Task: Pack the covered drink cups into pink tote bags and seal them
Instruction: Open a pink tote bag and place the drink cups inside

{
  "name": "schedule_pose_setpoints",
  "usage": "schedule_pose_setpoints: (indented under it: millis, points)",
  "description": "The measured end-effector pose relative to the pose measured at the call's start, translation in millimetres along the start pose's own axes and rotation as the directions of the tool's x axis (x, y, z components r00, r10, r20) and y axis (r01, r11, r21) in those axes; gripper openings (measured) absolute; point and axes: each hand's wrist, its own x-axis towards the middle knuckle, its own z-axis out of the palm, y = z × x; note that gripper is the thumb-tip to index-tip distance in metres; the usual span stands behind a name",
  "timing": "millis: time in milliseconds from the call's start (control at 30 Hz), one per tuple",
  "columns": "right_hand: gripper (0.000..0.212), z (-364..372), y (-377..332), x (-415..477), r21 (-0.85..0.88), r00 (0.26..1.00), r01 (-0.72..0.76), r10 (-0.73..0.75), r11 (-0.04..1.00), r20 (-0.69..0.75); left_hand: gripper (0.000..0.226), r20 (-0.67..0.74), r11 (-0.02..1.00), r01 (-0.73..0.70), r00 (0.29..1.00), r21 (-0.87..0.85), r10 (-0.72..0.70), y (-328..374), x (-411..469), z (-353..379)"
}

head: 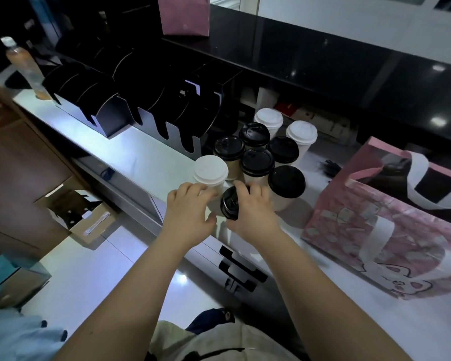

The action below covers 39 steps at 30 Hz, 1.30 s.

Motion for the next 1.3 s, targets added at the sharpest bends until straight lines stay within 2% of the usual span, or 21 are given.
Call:
schedule_pose_setpoints:
  millis: [100, 233, 333, 500, 600, 733, 900, 1067, 1200, 1300]
  points:
    - [0.087, -14.4, 3.4, -3.6, 0.055, 0.999, 0.039, -0.041, 0.998, 0.022, 0.051, -0.039, 0.999, 0.002, 0.999, -0.046, -0.004, -1.8, 6.6, -7.2]
    - [0.085, -52.8, 3.0, -9.1, 0.152, 0.994, 0.104, -0.098, 0.983, -0.046, 0.049, -0.111, 0.993, -0.037, 0.994, -0.109, 0.025, 6.4, 33.4, -29.9]
    - [0.086, -86.7, 5.2, -14.6, 0.083, 0.98, 0.142, -0.129, 0.986, -0.151, 0.05, -0.173, 0.981, -0.128, 0.98, -0.146, 0.102, 23.4, 63.9, -53.4]
    - [0.085, -141.3, 21.1, -23.7, -0.087, 0.954, 0.112, -0.131, 0.99, -0.268, 0.05, -0.218, 0.943, -0.299, 0.939, -0.146, 0.264, 70.9, 111.5, -83.5]
    - [0.084, -172.4, 37.6, -34.2, -0.126, 0.932, 0.024, -0.067, 0.992, -0.357, 0.049, -0.225, 0.894, -0.412, 0.901, -0.177, 0.371, 104.6, 132.3, -92.0]
    - [0.086, -210.0, 68.3, -61.2, -0.066, 0.87, -0.109, 0.063, 0.992, -0.489, 0.048, -0.248, 0.788, -0.561, 0.825, -0.253, 0.508, 154.7, 147.8, -91.2]
    - [0.081, -234.0, 97.6, -106.4, -0.019, 0.757, -0.302, 0.227, 0.953, -0.613, 0.035, -0.2, 0.606, -0.746, 0.662, -0.277, 0.723, 223.3, 149.7, -75.4]
    - [0.08, -242.7, 115.6, -144.5, 0.044, 0.669, -0.443, 0.362, 0.896, -0.649, 0.031, -0.125, 0.499, -0.798, 0.563, -0.337, 0.817, 268.1, 141.7, -50.2]
    - [0.081, -237.5, 129.1, -154.0, 0.114, 0.655, -0.472, 0.434, 0.874, -0.618, 0.03, -0.023, 0.452, -0.831, 0.484, -0.325, 0.875, 288.7, 138.3, -35.1]
    - [0.082, -225.9, 143.5, -151.3, 0.174, 0.637, -0.495, 0.492, 0.851, -0.594, 0.028, 0.078, 0.472, -0.791, 0.482, -0.389, 0.873, 304.0, 134.5, -25.7]
